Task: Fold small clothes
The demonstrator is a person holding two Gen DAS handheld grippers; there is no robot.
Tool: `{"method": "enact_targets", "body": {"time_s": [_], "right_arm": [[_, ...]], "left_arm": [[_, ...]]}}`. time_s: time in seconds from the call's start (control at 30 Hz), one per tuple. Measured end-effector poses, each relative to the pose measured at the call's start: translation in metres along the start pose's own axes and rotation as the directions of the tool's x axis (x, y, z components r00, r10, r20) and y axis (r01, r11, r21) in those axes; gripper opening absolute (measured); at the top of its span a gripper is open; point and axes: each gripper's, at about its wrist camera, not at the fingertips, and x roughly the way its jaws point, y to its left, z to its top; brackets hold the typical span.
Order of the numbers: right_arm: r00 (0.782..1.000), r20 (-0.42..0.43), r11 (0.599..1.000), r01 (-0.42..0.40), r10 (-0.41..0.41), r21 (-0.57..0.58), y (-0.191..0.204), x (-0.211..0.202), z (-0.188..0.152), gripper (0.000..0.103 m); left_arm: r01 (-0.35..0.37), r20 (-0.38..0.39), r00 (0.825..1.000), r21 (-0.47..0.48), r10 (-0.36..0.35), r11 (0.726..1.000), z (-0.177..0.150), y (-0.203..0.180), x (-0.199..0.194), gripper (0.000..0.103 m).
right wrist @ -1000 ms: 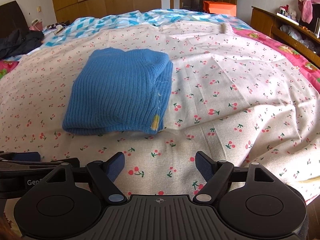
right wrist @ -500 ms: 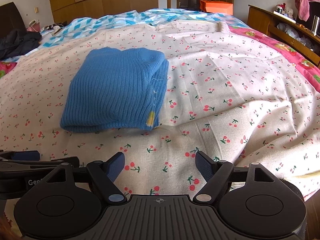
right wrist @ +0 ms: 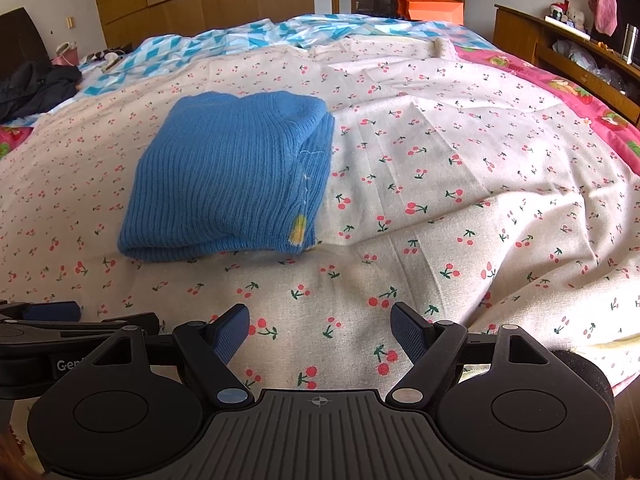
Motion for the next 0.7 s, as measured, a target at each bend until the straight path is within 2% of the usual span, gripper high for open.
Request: {"method": "enact_targets", "body": {"time_s": [0.7], "right_arm": [[1.0, 0.0, 1.0, -0.009, 0.009, 0.012, -0.0026, -0.0011, -0.0012, 0.079]], "left_arm": [[0.007, 0.004, 1.0, -0.002, -0.007, 1.0, -0.0009, -0.0002, -0.0012, 0.079]]}}
